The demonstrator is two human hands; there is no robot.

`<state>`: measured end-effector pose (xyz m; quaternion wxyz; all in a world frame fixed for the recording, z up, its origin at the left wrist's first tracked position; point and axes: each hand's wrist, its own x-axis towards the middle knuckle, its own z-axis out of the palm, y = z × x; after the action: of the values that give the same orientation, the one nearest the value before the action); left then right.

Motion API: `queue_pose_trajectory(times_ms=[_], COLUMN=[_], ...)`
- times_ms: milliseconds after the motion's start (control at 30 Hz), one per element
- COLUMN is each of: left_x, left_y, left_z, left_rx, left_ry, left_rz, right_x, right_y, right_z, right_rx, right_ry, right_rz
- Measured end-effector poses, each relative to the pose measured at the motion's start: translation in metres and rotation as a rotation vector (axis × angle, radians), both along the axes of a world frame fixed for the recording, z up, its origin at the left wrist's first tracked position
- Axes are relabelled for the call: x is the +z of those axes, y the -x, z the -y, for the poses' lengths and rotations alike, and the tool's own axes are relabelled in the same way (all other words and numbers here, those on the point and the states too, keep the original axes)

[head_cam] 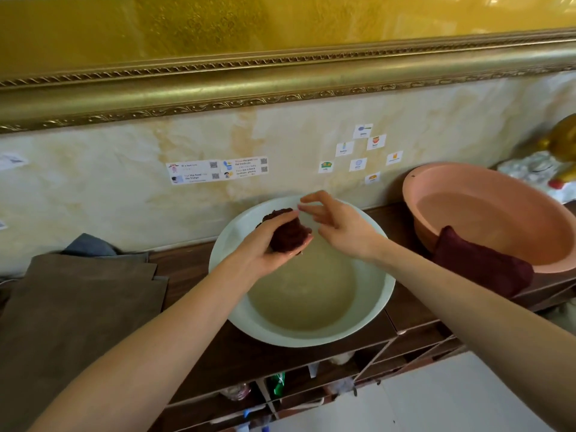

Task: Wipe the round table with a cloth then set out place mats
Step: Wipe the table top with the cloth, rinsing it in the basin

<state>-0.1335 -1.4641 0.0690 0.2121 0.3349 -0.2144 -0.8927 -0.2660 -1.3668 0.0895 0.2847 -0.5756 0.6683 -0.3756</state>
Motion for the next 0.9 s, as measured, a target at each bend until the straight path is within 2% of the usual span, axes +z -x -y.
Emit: queue_pose_trajectory(times_ms=[67,100,167,200,300,367,467,700,900], left_x=[0.004,0.007,0.016,0.020,0.029,0.032,0.032,0.022,0.014], left_y=[-0.005,-0.007,-0.008,-0.007,-0.006,-0.007,-0.006,-0.001,0.006], left_z=[0.001,0.002,0.002,0.001,0.000,0.002,0.009,0.013,0.014], left_rx=[-0.091,-0.186,-0.362,-0.421,-0.530,-0.598,-0.691,-0.803,-0.796], left_ry=[0.066,0.135,0.266,0.315,0.511,0.645,0.815,1.117,1.385], left_rz=[0.049,0.085,0.152,0.178,0.282,0.362,0.473,0.700,0.836], right_x=[-0.002,-0.006,-0.017,-0.022,-0.028,-0.030,-0.033,-0.026,-0.019], right_y=[0.011,0.013,0.013,0.013,0.005,-0.001,-0.007,0.000,-0.004], right_z=[-0.002,-0.001,0.006,0.010,0.024,0.031,0.038,0.041,0.043], right_rx=[0.189,0.283,0.345,0.328,0.275,0.240,0.202,0.288,0.184], right_ry=[-0.059,-0.087,-0.034,0.034,0.199,0.205,0.205,0.099,-0.063], right_rz=[-0.446,-0.608,-0.808,-0.847,-0.794,-0.716,-0.710,-0.889,-0.899])
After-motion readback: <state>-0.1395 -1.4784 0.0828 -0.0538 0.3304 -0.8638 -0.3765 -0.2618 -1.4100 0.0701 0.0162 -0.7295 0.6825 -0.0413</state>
